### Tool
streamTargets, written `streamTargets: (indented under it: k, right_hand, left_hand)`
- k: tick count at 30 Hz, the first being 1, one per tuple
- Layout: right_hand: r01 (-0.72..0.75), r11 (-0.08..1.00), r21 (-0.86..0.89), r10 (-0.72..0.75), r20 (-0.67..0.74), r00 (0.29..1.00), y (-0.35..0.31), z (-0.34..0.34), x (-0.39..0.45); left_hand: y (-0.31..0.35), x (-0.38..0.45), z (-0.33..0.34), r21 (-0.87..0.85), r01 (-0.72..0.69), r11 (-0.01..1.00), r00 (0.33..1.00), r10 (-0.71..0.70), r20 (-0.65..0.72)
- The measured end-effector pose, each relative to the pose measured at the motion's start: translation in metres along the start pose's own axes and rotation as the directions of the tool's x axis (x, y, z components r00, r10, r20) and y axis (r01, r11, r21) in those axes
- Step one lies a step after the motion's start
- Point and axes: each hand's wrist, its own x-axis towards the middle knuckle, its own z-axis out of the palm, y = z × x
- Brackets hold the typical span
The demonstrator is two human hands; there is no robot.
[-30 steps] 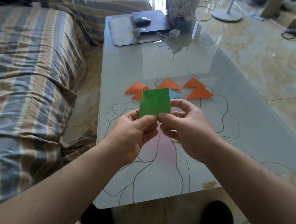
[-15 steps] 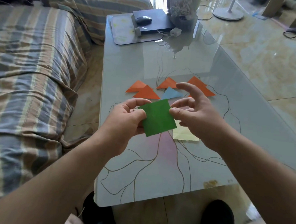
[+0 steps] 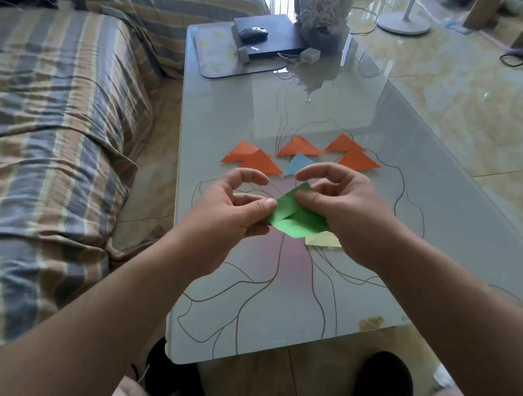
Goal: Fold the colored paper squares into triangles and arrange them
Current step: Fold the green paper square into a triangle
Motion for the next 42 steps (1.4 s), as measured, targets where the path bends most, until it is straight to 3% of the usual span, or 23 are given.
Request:
streamTargets:
  k: [4, 9, 11, 17, 24, 30, 42]
  right_hand:
    - [-0.052, 0.998, 0.03, 0.053, -0.017, 0.998, -0.002, -0.004, 0.002]
    - [0.014, 0.934, -0.357, 0.022, 0.098, 0.995, 0.004, 0.001, -0.004]
    - [0.006, 0.905, -0.425, 0.038, 0.094, 0.995, 0.006, 0.002, -0.004]
    - [-0.216, 0.966, -0.146, 0.226, 0.058, 0.972, 0.002, 0.007, -0.004]
    - [-0.377, 0.926, 0.03, 0.375, 0.06, 0.925, -0.003, 0.004, -0.001]
    - [-0.341, 0.94, -0.012, 0.341, 0.062, 0.938, -0.003, 0.006, -0.003]
    - [-0.193, 0.972, -0.137, 0.203, 0.064, 0.977, -0.004, 0.013, -0.008]
  left_hand:
    - [-0.002, 0.001, -0.001, 0.002, -0.012, 1.0, 0.999, 0.012, -0.04]
    - [-0.004, -0.001, -0.002, 0.169, -0.049, 0.984, 0.999, 0.05, -0.003]
    - [-0.005, -0.002, 0.001, 0.173, -0.041, 0.984, 0.999, 0.042, -0.001]
    - [-0.001, -0.001, 0.0, -0.006, 0.032, 0.999, 0.999, -0.032, 0.016]
    - [0.003, -0.002, 0.001, -0.112, 0.053, 0.992, 0.998, -0.048, 0.044]
    - [-0.001, 0.001, 0.005, -0.196, 0.06, 0.979, 0.998, -0.061, 0.001]
    - [-0.001, -0.003, 0.008, -0.134, 0.087, 0.987, 0.996, -0.089, -0.007]
